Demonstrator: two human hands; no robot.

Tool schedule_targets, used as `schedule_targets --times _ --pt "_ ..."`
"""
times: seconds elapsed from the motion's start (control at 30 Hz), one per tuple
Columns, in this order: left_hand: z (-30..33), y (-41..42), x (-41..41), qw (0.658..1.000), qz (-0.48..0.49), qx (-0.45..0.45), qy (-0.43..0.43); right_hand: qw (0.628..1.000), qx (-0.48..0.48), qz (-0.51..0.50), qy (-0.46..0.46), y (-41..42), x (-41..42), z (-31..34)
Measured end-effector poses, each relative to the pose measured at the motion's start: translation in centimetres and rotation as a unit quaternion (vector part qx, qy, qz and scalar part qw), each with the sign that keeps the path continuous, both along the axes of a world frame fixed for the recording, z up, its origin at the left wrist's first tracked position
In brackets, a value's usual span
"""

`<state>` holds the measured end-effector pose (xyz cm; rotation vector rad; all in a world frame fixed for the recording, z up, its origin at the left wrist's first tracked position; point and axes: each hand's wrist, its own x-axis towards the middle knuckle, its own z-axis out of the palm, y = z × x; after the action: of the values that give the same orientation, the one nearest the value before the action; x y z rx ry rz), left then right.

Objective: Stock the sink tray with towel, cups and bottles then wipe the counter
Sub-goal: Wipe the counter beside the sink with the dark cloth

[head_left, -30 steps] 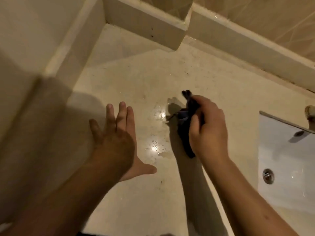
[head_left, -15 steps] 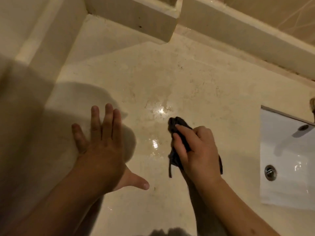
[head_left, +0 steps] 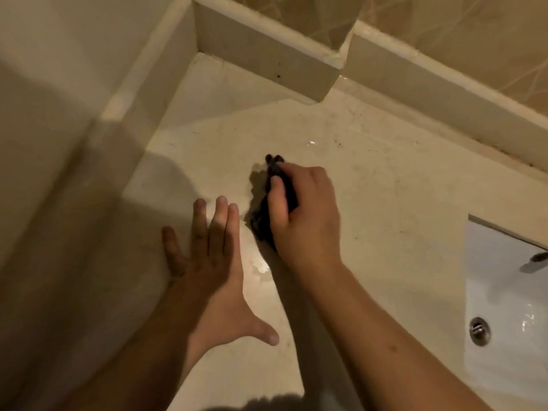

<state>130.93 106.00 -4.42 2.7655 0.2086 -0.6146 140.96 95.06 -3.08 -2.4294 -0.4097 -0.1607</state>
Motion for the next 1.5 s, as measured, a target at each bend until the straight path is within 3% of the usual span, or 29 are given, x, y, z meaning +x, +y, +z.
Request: schedule_targets --times 0.13,0.27,0.43,0.67,0.83,0.97,1.07,1.27,1.5 --pt "-0.2 0.0 -0.1 1.000 -0.012 0.023 -0.001 0.998 -0.031 0.048 0.002 2.1 -2.0 -2.2" --pt "-0.1 -0.3 0.3 0.999 -0.026 0.045 0.012 0.995 -0.064 0.075 -0.019 -1.3 -1.2 -3.1" --pt "-0.4 -0.3 0.3 0.999 -0.012 0.050 0.016 0.999 -0.019 -0.023 -0.041 -10.3 -0.7 -2.3" --pt "0.8 -0.7 -1.2 1.000 0.004 -0.011 -0.005 0.969 -0.128 -0.202 0.062 -23.5 -0.5 -1.7" --pt "1.4 -4.5 -6.0 0.997 0.073 -0.005 -0.036 0.964 0.011 -0.255 0.079 -22.9 -3.0 0.4" --pt "1.0 -7.9 -9.9 0.993 0.115 -0.011 0.023 0.978 0.113 -0.158 0.075 -17.3 -5.9 2.1" --pt "0.2 -9.1 -11.2 0.994 0.106 -0.001 0.033 0.989 0.115 -0.062 0.062 -12.9 -9.1 2.6" --pt "-1.2 -8.5 -11.3 0.996 0.078 0.032 0.009 0.992 -0.002 0.086 0.096 -7.5 -14.9 -0.6" --pt "-1.3 -8.5 -11.4 0.996 0.084 0.024 0.011 0.988 -0.080 0.134 -0.001 -11.1 -16.9 -2.5"
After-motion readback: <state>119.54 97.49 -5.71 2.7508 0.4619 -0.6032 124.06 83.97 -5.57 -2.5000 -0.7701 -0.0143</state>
